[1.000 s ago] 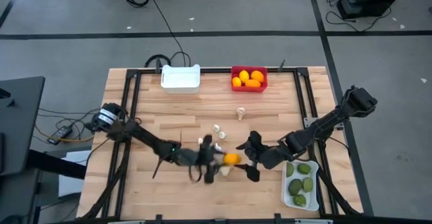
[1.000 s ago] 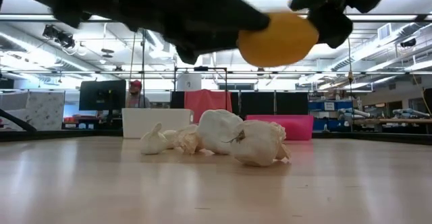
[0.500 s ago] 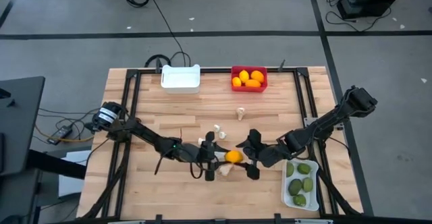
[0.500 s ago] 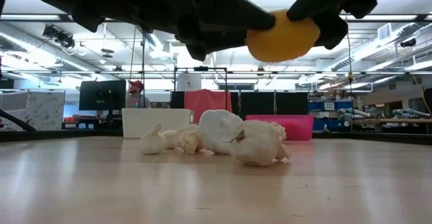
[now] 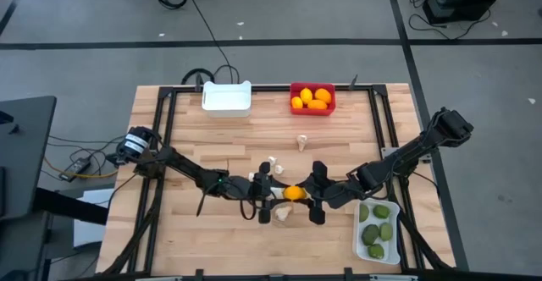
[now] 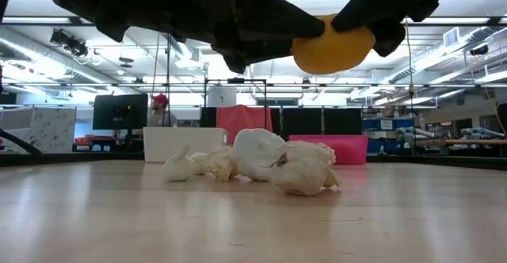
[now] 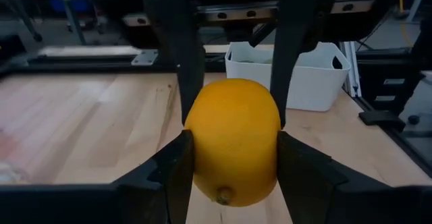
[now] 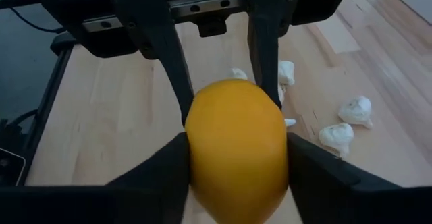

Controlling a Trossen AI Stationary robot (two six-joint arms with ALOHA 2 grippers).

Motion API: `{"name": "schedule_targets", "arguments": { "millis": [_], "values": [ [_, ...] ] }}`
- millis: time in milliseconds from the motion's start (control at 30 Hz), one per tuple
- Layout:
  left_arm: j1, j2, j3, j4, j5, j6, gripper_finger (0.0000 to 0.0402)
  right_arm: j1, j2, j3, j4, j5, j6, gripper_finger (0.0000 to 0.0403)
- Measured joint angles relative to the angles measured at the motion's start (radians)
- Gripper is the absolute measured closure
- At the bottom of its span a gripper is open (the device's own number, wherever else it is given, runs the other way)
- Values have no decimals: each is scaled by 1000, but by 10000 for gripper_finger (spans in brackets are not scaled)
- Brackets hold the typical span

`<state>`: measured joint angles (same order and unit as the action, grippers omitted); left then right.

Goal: Sort produce into baskets
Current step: Put the yellow lemon into the red bin

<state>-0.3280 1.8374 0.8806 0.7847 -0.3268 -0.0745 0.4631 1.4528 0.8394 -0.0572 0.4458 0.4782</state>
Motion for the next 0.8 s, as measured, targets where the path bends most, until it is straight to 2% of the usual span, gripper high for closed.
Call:
{"name": "schedule_targets", "arguments": {
  "millis": [133, 300, 400, 533, 633, 800],
  "values": [
    [27, 0, 0, -27, 29, -103, 196, -16, 0, -2, -7, -4, 40, 211],
    [67, -1, 0, -56, 30, -122, 143, -50, 2, -2, -48, 58, 52, 206],
    [86, -2, 2, -92, 28, -147, 112, -74, 2, -2, -73, 68, 112, 205],
    [103, -16, 0, -199, 36, -184, 81, -96, 2, 0, -107, 149, 150, 205],
    [118, -67, 0, -338, 24, -182, 68, -136, 1, 0, -143, 196, 172, 205],
    [153, -159, 0, -457, -27, -224, 66, -241, 1, 1, -191, 204, 200, 205]
  ]
}}
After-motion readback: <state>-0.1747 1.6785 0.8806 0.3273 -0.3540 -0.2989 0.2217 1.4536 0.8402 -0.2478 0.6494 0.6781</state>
